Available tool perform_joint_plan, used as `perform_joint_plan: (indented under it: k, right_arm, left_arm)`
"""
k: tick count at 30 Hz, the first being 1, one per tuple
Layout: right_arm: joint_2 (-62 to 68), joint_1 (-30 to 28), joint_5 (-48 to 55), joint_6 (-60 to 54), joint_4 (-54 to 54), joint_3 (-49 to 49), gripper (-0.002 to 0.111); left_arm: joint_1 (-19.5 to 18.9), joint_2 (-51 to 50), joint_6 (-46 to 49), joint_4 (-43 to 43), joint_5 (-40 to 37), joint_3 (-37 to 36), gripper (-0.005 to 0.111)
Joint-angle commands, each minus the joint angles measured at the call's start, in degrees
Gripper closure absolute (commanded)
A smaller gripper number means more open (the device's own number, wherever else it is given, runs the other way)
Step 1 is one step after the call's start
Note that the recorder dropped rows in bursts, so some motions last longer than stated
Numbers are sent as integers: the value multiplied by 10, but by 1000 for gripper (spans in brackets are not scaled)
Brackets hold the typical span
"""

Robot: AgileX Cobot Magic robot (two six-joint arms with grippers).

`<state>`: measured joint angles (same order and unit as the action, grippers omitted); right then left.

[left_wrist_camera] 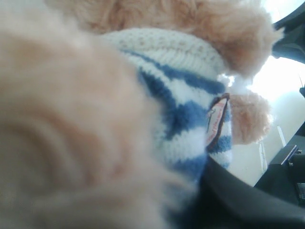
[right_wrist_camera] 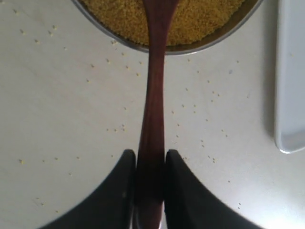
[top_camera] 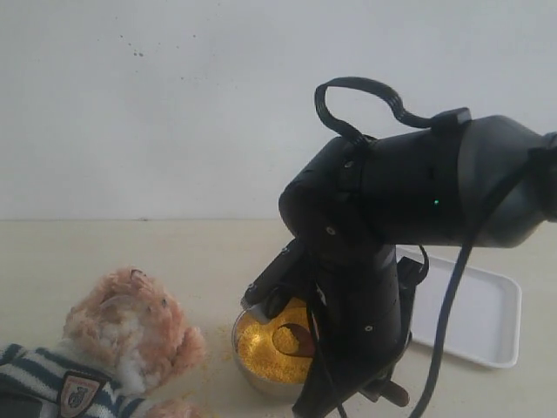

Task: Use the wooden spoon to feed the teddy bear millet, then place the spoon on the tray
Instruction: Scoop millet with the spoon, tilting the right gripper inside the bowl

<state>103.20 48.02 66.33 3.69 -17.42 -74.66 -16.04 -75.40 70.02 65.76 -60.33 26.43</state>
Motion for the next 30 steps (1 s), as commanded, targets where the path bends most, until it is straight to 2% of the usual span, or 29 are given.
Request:
perform_joint_plan:
  k: [1, 30]
  right_arm:
    - [-8, -9, -6, 3, 0, -2, 108]
    - [-30, -49, -10, -18, 67, -8, 108]
  left_arm:
    - [-2, 6, 3, 8, -9, -1, 103]
    - [-2, 6, 3, 8, -9, -1, 103]
